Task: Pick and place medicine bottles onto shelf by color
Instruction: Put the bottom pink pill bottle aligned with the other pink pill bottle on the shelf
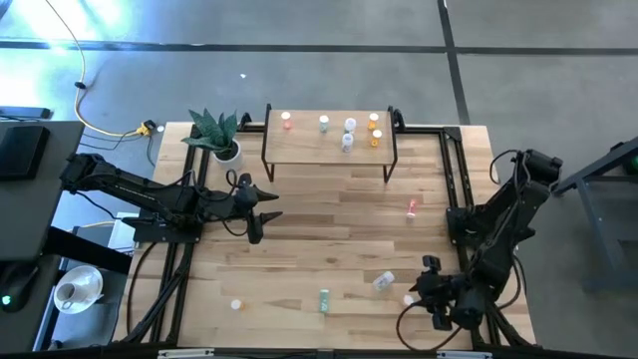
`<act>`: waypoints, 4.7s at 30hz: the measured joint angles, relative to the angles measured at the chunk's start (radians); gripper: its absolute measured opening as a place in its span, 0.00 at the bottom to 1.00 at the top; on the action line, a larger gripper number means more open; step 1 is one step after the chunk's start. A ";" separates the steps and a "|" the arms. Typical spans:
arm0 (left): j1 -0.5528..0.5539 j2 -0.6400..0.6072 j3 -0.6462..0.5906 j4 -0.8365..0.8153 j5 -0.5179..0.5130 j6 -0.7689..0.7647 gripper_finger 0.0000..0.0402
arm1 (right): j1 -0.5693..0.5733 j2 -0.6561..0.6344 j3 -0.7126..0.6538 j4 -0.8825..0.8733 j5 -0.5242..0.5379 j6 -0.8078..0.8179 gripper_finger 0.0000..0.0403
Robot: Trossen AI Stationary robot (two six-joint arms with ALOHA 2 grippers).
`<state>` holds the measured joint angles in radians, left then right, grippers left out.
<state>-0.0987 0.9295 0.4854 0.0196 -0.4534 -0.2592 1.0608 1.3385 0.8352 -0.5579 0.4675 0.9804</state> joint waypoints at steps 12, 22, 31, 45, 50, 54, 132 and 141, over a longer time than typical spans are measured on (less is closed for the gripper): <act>0.000 0.000 0.000 0.000 -0.003 0.000 0.56 | 0.018 0.102 0.000 0.000 0.001 0.070 0.39; 0.000 0.000 0.000 0.000 -0.003 0.000 0.56 | 0.018 0.104 0.000 0.005 0.006 0.104 0.39; 0.000 0.000 0.000 0.000 -0.003 0.000 0.56 | 0.018 0.160 0.000 0.054 0.003 0.085 0.39; 0.000 0.000 0.000 0.000 -0.003 -0.002 0.56 | 0.017 0.168 -0.001 0.051 -0.013 0.085 0.39; 0.000 0.000 0.000 0.000 -0.003 -0.002 0.56 | 0.017 0.168 0.000 0.058 -0.031 0.096 0.39; 0.000 0.000 0.000 0.000 -0.003 -0.003 0.56 | 0.010 0.158 0.000 0.047 -0.066 0.144 0.39; 0.000 0.137 0.000 0.023 -0.007 0.028 0.56 | -0.041 0.486 0.380 -0.246 -0.336 -0.248 0.39; 0.000 0.140 0.000 0.055 -0.007 0.060 0.56 | -0.020 0.498 0.380 -0.246 -0.309 -0.272 0.39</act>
<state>-0.0986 1.0695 0.4854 0.0742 -0.4603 -0.1989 1.0412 1.8365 1.2148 -0.8040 0.1587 0.7085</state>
